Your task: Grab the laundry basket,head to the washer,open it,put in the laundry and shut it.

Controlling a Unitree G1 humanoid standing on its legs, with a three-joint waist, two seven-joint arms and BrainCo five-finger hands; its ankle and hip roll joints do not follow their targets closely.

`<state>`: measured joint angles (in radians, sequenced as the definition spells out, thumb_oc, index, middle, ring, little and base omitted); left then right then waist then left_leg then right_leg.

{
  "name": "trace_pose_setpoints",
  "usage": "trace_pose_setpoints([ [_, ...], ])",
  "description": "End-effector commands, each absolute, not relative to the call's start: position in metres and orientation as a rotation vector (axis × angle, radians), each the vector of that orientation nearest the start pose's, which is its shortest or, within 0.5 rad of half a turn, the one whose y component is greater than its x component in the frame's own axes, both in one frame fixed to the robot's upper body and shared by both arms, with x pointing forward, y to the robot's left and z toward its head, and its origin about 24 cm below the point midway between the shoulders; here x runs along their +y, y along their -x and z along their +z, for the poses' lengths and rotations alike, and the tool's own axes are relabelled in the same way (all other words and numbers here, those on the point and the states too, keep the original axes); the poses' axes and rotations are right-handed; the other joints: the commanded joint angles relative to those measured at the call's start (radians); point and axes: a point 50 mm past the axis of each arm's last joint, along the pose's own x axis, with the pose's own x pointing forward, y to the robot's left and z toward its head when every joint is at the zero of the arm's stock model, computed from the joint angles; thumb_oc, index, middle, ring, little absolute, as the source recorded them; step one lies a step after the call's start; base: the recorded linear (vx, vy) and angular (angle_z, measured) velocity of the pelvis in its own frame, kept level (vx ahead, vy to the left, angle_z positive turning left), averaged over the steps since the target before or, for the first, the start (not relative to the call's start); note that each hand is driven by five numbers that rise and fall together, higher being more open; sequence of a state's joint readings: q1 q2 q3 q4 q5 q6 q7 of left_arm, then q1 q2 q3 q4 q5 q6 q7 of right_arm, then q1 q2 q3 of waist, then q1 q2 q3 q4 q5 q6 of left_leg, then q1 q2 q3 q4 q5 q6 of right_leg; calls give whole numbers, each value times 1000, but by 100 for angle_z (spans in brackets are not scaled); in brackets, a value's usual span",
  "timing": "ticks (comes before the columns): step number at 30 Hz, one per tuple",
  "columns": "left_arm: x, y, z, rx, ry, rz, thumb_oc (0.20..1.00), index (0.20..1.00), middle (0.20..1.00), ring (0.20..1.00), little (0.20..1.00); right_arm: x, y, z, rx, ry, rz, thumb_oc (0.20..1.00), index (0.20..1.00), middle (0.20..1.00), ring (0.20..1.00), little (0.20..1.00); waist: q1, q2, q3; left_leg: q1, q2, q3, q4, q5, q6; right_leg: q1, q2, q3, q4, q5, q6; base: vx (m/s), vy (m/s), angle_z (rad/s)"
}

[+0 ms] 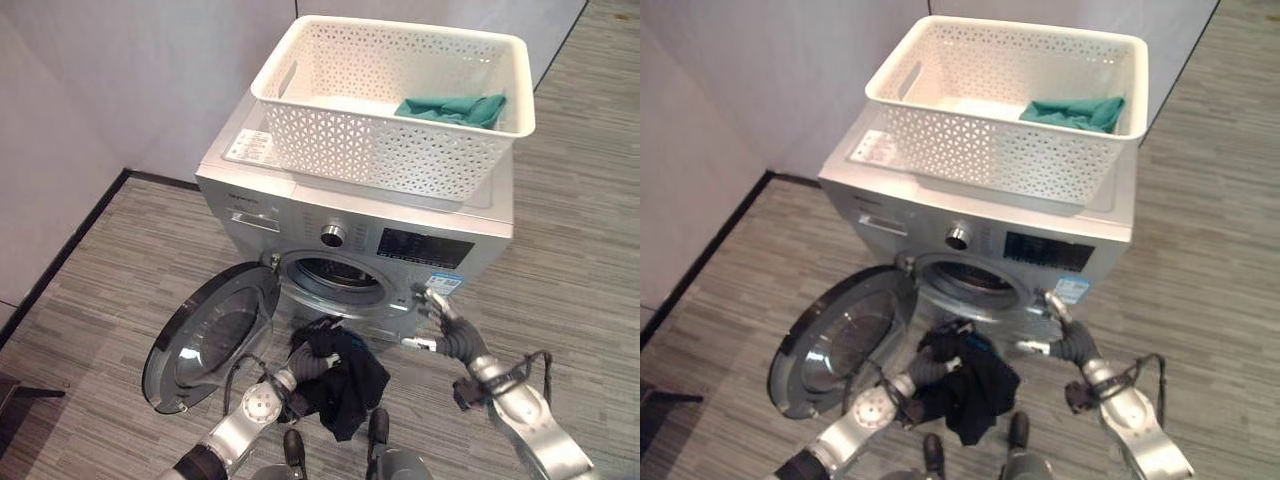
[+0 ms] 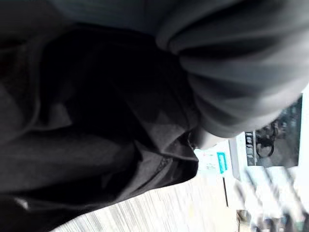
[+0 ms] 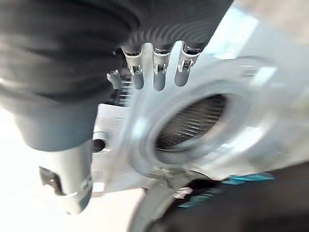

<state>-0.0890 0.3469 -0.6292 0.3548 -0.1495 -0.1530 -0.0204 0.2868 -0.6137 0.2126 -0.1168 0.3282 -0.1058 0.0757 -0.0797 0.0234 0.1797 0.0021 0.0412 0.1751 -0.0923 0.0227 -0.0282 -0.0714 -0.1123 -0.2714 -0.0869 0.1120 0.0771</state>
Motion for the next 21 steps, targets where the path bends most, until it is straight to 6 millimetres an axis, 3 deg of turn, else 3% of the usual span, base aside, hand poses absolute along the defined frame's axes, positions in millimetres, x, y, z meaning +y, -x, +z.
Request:
trace_pose_setpoints([
  [1, 108, -234, -23, 156, -244, -509, 200, 200, 200, 200, 200, -228, -177, 11, 236, 142, 271, 1000, 1000, 1000, 1000, 1000, -20, -37, -52, -4, -10, 50, 5, -55, -4, 22, -30, 57, 53, -95, 52, 9, 26, -4],
  [2, 108, -234, -22, 155, -245, -509, 200, 200, 200, 200, 200, -228, -177, 11, 236, 142, 271, 1000, 1000, 1000, 1000, 1000, -20, -38, -54, -8, -11, 50, 5, -52, -3, 18, -31, 57, 52, -92, 51, 19, 36, -6],
  [5, 120, -233, -25, 167, -244, -453, 200, 200, 200, 200, 200, -245, -158, -26, 411, 172, 205, 1000, 1000, 1000, 1000, 1000, -25, -40, -50, -9, -13, 54, 5, -53, -3, 12, -34, 62, 57, -89, 55, -6, 33, -9],
  [6, 124, -233, -26, 172, -235, -430, 200, 200, 200, 200, 200, -250, -150, -42, 493, 202, 184, 1000, 1000, 1000, 1000, 1000, -25, -40, -47, -7, -13, 57, 5, -58, -1, 11, -34, 63, 60, -91, 58, -26, 54, -8],
  [7, 128, -234, -27, 175, -249, -406, 200, 200, 200, 200, 200, -257, -134, -70, 642, 243, 143, 1000, 1000, 1000, 1000, 1000, -24, -41, -44, -11, -15, 57, 5, -62, 4, 1, -37, 69, 64, -89, 62, -21, 45, -13],
  [8, 129, -234, -27, 174, -250, -405, 200, 200, 200, 200, 200, -256, -134, -70, 641, 242, 143, 1000, 1000, 1000, 1000, 1000, -23, -42, -45, -15, -16, 58, 5, -59, 5, -3, -38, 70, 64, -86, 62, -24, 80, -15],
  [9, 130, -234, -30, 186, -251, -383, 200, 200, 200, 200, 200, -260, -117, -106, 826, 251, 61, 1000, 1000, 1000, 1000, 1000, -14, -42, -40, -14, -22, 58, 5, -65, 15, -11, -42, 81, 74, -86, 67, -20, 49, -15],
  [10, 130, -235, -30, 184, -252, -382, 200, 200, 200, 200, 200, -259, -118, -106, 824, 251, 62, 1000, 1000, 1000, 1000, 1000, -13, -43, -41, -18, -22, 59, 5, -62, 15, -15, -42, 82, 74, -83, 67, -5, 80, -13],
  [12, 126, -232, -35, 210, -247, -383, 200, 200, 200, 200, 200, -257, -87, -142, 1083, 302, -15, 1000, 1000, 1000, 1000, 1000, 6, -40, -35, -13, -37, 37, 15, -78, 37, -20, -54, 89, 111, -97, 68, 23, 95, -21],
  [13, 126, -233, -35, 208, -248, -383, 200, 200, 200, 200, 200, -257, -88, -142, 1081, 302, -15, 1000, 1000, 1000, 1000, 1000, 6, -42, -36, -16, -37, 38, 14, -74, 37, -24, -55, 90, 110, -95, 68, 28, 92, -13],
  [16, 117, -228, -41, 248, -193, -399, 200, 200, 200, 200, 200, -252, -60, -160, 1253, 193, -159, 1000, 1000, 1000, 1000, 1000, 21, -34, -27, -10, -54, 7, 39, -94, 60, -40, -68, 99, 197, -127, 66, 39, 103, 1],
  [18, 112, -227, -41, 255, -179, -418, 200, 200, 200, 200, 200, -250, -57, -163, 1275, 143, -201, 1000, 1000, 1000, 1000, 1000, 24, -31, -25, -14, -62, -2, 50, -99, 69, -60, -73, 105, 245, -131, 68, 27, 134, 14],
  [19, 105, -227, -40, 256, -174, -459, 200, 200, 200, 200, 200, -245, -52, -166, 1308, 111, -223, 1000, 1000, 1000, 1000, 1000, 22, -24, -9, -15, -73, -25, 75, -110, 85, -108, -81, 123, 378, -137, 69, 27, 148, 20],
  [21, 101, -229, -38, 248, -185, -493, 200, 200, 200, 200, 200, -240, -52, -167, 1320, 131, -202, 1000, 1000, 1000, 1000, 1000, 12, -18, 13, -11, -84, -45, 100, -125, 102, -159, -64, 172, 493, -131, 66, 28, 161, 27],
])
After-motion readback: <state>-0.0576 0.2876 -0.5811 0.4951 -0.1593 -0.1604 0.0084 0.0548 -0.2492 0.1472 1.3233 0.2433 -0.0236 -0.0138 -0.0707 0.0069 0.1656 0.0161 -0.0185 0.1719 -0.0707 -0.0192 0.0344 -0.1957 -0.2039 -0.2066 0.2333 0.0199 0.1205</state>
